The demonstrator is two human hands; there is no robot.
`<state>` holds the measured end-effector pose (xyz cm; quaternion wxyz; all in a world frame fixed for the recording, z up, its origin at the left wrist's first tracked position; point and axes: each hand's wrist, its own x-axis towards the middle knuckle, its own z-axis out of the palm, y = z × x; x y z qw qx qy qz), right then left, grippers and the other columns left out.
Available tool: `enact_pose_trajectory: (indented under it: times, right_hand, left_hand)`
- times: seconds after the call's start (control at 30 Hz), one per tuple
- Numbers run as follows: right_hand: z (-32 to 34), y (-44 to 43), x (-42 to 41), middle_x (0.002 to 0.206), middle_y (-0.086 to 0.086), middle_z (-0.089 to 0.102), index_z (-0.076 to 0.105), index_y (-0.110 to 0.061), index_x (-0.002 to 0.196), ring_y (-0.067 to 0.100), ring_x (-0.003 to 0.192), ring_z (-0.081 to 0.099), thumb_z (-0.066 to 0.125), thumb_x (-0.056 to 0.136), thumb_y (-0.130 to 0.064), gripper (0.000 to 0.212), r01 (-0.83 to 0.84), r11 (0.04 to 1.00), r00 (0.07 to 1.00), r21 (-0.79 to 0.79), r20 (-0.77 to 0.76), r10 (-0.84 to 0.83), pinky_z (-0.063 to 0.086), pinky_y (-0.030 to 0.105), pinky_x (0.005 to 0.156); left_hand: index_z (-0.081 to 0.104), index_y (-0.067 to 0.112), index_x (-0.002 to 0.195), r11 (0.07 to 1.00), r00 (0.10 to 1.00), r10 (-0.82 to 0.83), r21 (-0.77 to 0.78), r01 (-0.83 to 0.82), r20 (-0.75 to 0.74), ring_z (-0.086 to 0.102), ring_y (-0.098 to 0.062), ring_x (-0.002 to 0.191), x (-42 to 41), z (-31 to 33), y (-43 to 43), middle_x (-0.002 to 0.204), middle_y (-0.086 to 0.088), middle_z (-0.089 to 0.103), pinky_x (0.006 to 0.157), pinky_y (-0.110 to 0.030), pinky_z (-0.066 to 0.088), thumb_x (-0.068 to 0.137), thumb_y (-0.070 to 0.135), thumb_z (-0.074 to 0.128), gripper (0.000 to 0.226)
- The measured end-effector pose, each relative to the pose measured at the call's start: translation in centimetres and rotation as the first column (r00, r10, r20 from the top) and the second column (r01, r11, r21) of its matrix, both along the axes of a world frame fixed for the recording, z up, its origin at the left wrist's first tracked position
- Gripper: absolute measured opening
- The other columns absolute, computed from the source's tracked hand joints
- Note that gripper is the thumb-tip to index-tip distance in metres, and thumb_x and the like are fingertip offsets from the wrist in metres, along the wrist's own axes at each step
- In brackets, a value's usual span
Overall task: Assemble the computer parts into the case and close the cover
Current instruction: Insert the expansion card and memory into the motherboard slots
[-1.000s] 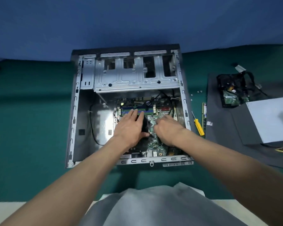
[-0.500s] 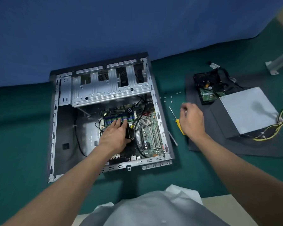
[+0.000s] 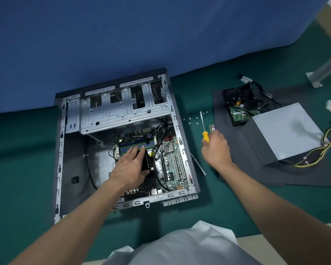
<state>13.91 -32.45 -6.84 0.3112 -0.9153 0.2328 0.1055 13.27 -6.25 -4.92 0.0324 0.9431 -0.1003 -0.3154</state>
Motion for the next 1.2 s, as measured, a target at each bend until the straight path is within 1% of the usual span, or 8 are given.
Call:
enact_pose_trajectory:
  times: [0.2, 0.33, 0.4, 0.5, 0.67, 0.8, 1.03, 1.2]
  right_hand:
    - [8.5, 2.6, 0.2, 0.09, -0.001, 0.06, 0.047, -0.019, 0.098, 0.021, 0.079, 0.06, 0.049, 0.098, -0.024, 0.005, -0.125, 0.92, 0.95, 0.372, 0.312, 0.003, 0.045, 0.036, 0.071]
    - [10.1, 7.6, 0.6, 0.077, 0.007, 0.063, 0.049, -0.01, 0.103, 0.018, 0.067, 0.065, 0.046, 0.099, -0.013, 0.006, 0.017, 0.4, 0.997, 0.916, 0.016, -0.078, 0.057, 0.033, 0.067]
    - [8.8, 10.2, 1.2, 0.081, 0.004, 0.067, 0.046, -0.013, 0.102, 0.018, 0.079, 0.067, 0.042, 0.102, -0.017, 0.006, -0.04, 0.543, 0.998, 0.839, 0.013, 0.054, 0.056, 0.034, 0.073]
    - [6.3, 12.1, 2.6, 0.088, 0.001, 0.063, 0.037, -0.019, 0.104, 0.019, 0.073, 0.057, 0.035, 0.103, -0.031, 0.012, -0.493, 0.814, 0.864, 0.306, 0.06, 0.5, 0.043, 0.036, 0.062]
    - [4.7, 12.4, 2.9, 0.093, 0.017, 0.062, 0.032, -0.006, 0.12, 0.032, 0.09, 0.054, 0.036, 0.1, -0.022, 0.025, -0.834, 0.54, 0.552, -0.114, -0.204, 0.809, 0.037, 0.043, 0.089]
    - [5.8, 11.5, 3.1, 0.066, -0.002, 0.043, 0.028, -0.002, 0.129, 0.021, 0.059, 0.041, 0.034, 0.097, -0.018, 0.036, -0.911, 0.358, 0.405, -0.206, -0.286, 0.868, 0.035, 0.038, 0.069]
    - [5.6, 13.0, 3.1, 0.126, 0.015, 0.056, 0.032, 0.001, 0.135, 0.034, 0.113, 0.053, 0.035, 0.098, -0.009, 0.038, -0.928, 0.299, 0.368, -0.223, -0.674, 0.64, 0.044, 0.046, 0.097]
    - [2.8, 13.5, 2.2, 0.127, 0.017, 0.056, 0.015, -0.001, 0.148, 0.036, 0.129, 0.043, 0.033, 0.095, -0.008, 0.056, -0.739, 0.633, 0.649, -0.233, -0.502, 0.572, 0.01, 0.05, 0.115]
  left_hand:
    - [-0.011, 0.022, 0.153, 0.999, 0.998, -0.031, -0.043, 0.033, 0.057, -0.003, -0.025, 0.149, -0.4, -0.1, 0.6, 0.162, -0.007, -0.003, 0.119, -0.036, -0.002, 0.088, 0.066, 0.049, 0.099]
    - [-0.002, 0.02, 0.154, 0.994, 0.993, -0.018, -0.104, 0.03, 0.119, 0.009, -0.027, 0.146, -0.4, -0.3, 0.6, 0.158, -0.009, 0.012, 0.12, -0.037, 0.007, 0.084, 0.062, 0.058, 0.101]
    - [-0.001, 0.02, 0.154, 0.989, 0.991, -0.013, -0.145, 0.032, 0.13, 0.014, -0.027, 0.143, -0.4, -0.5, 0.7, 0.154, -0.009, 0.016, 0.119, -0.037, 0.011, 0.083, 0.061, 0.06, 0.103]
    - [0.003, 0.017, 0.154, 0.98, 0.99, -0.017, -0.194, 0.045, 0.143, 0.014, -0.027, 0.143, -0.3, -0.8, 1.1, 0.155, -0.01, 0.017, 0.119, -0.035, 0.01, 0.083, 0.06, 0.062, 0.102]
    - [0.009, 0.016, 0.153, 0.971, 0.986, -0.019, -0.23, 0.057, 0.163, 0.013, -0.025, 0.143, -0.4, -1.2, 2.0, 0.155, -0.007, 0.017, 0.117, -0.032, 0.006, 0.083, 0.059, 0.063, 0.098]
    - [0.012, 0.017, 0.152, 0.965, 0.982, -0.022, -0.252, 0.07, 0.19, 0.015, -0.024, 0.142, -0.5, -1.4, 2.2, 0.154, -0.005, 0.02, 0.119, -0.034, 0.009, 0.082, 0.06, 0.062, 0.096]
    - [0.001, 0.02, 0.154, 0.965, 0.981, -0.031, -0.25, 0.079, 0.191, 0.007, -0.023, 0.147, -0.6, -1.6, 2.7, 0.16, -0.005, 0.011, 0.117, -0.032, -0.001, 0.083, 0.066, 0.055, 0.101]
    - [0.001, 0.022, 0.154, 0.958, 0.982, -0.019, -0.278, 0.072, 0.188, 0.006, -0.023, 0.147, -0.5, -1.8, 2.7, 0.16, -0.004, 0.011, 0.112, -0.029, -0.006, 0.082, 0.066, 0.057, 0.102]
